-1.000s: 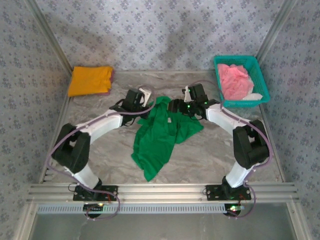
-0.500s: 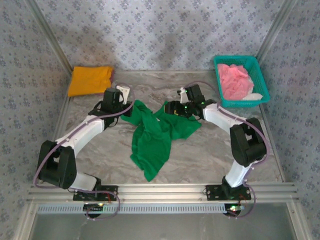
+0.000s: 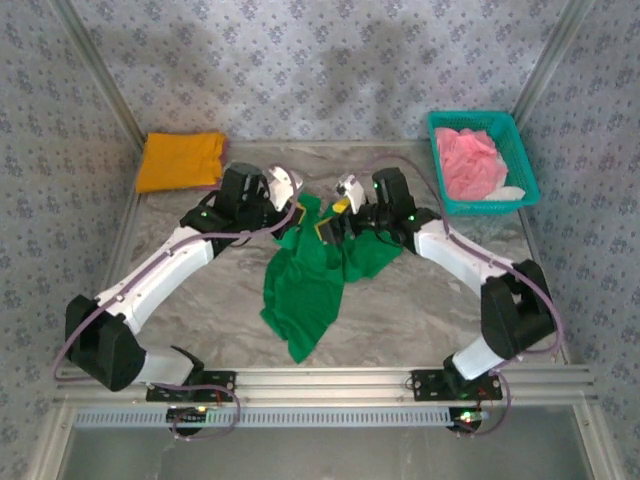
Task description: Fold and stack the t-shirts
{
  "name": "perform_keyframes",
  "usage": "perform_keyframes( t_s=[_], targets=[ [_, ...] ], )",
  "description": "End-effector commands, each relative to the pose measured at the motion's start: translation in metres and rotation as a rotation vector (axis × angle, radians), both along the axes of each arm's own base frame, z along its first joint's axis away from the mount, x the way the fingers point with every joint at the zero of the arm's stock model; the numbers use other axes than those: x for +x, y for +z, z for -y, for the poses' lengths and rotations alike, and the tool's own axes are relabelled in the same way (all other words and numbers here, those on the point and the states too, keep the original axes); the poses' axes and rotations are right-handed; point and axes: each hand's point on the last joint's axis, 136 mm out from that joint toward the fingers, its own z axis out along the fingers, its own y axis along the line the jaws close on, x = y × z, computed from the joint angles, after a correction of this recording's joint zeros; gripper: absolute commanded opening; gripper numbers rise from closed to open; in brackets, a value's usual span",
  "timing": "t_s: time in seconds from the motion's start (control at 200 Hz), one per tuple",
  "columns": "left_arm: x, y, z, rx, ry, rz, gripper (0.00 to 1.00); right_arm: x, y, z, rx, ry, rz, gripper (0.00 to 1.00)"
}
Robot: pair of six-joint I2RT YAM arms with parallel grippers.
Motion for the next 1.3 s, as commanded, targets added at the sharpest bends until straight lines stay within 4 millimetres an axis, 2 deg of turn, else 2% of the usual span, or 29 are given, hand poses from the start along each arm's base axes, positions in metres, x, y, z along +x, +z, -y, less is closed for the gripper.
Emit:
perform_keyframes(
  t_s=[0.0, 0.065, 0.145, 0.21, 0.255, 0.27, 0.29, 0.32, 0.36, 0.4, 0.435, 0.49, 0.545, 0.645, 0.705, 0.765, 0.819, 0.894, 0.994, 1.134, 1.259, 1.299],
  targets=[
    [-0.008, 0.008, 0.002, 0.029, -0.069, 0.023, 0.00, -0.004, 0.017, -0.003, -0.104, 0.068, 0.330, 0.98],
    [0.009, 0.006, -0.011, 0.062, 0.040, 0.063, 0.00, 0.002, 0.015, 0.002, -0.102, 0.049, 0.246, 0.96],
    [0.034, 0.006, -0.044, 0.060, 0.228, 0.128, 0.00, 0.009, 0.013, 0.011, -0.033, -0.014, 0.136, 0.91],
    [0.063, 0.008, -0.090, -0.015, 0.442, 0.147, 0.00, 0.013, 0.009, 0.019, 0.012, -0.079, 0.106, 0.91],
    [0.081, 0.002, -0.129, -0.058, 0.589, 0.106, 0.00, 0.018, 0.004, 0.026, 0.017, -0.136, 0.095, 0.91],
    [0.087, -0.002, -0.143, -0.062, 0.650, 0.092, 0.04, 0.019, 0.003, 0.028, 0.016, -0.152, 0.091, 0.91],
    [0.094, -0.007, -0.163, -0.063, 0.736, 0.068, 0.16, 0.021, -0.001, 0.030, 0.013, -0.174, 0.082, 0.91],
    [0.102, -0.018, -0.189, -0.056, 0.845, 0.029, 0.43, 0.025, -0.004, 0.035, 0.004, -0.212, 0.069, 0.91],
    [0.110, -0.032, -0.216, -0.031, 0.949, -0.027, 0.69, 0.034, -0.010, 0.045, -0.018, -0.290, 0.051, 0.91],
    [0.114, -0.043, -0.232, -0.002, 1.017, -0.087, 0.84, 0.041, -0.016, 0.056, -0.034, -0.356, 0.024, 0.90],
    [0.116, -0.049, -0.235, 0.021, 1.031, -0.131, 0.88, 0.048, -0.019, 0.067, -0.038, -0.415, 0.002, 0.89],
    [0.116, -0.048, -0.223, 0.040, 1.008, -0.157, 0.88, 0.059, -0.025, 0.090, -0.032, -0.534, -0.058, 0.88],
    [0.112, -0.037, -0.203, 0.073, 0.986, -0.117, 0.88, 0.065, -0.032, 0.111, -0.005, -0.627, -0.143, 0.86],
    [0.099, -0.012, -0.141, 0.068, 0.862, -0.056, 0.84, 0.069, -0.049, 0.146, 0.056, -0.766, -0.289, 0.79],
    [0.089, -0.013, -0.097, -0.032, 0.751, -0.149, 0.82, 0.067, -0.056, 0.159, 0.073, -0.820, -0.355, 0.76],
    [0.081, -0.032, -0.064, -0.103, 0.688, -0.313, 0.81, 0.065, -0.061, 0.166, 0.063, -0.857, -0.372, 0.76],
    [0.072, -0.057, -0.035, -0.092, 0.636, -0.446, 0.77, 0.063, -0.061, 0.170, 0.058, -0.879, -0.365, 0.76],
    [0.060, -0.086, 0.005, -0.031, 0.561, -0.527, 0.69, 0.064, -0.062, 0.173, 0.055, -0.894, -0.348, 0.76],
    [0.053, -0.118, 0.044, 0.018, 0.505, -0.616, 0.68, 0.067, -0.066, 0.175, 0.055, -0.912, -0.339, 0.76],
    [0.050, -0.154, 0.066, 0.067, 0.497, -0.704, 0.73, 0.071, -0.074, 0.178, 0.058, -0.929, -0.399, 0.78],
    [0.043, -0.178, 0.079, 0.086, 0.470, -0.758, 0.75, 0.072, -0.099, 0.190, 0.001, -0.970, -0.524, 0.79],
    [0.042, -0.184, 0.083, 0.088, 0.458, -0.777, 0.72, 0.071, -0.109, 0.190, -0.020, -0.969, -0.559, 0.79]
  ],
)
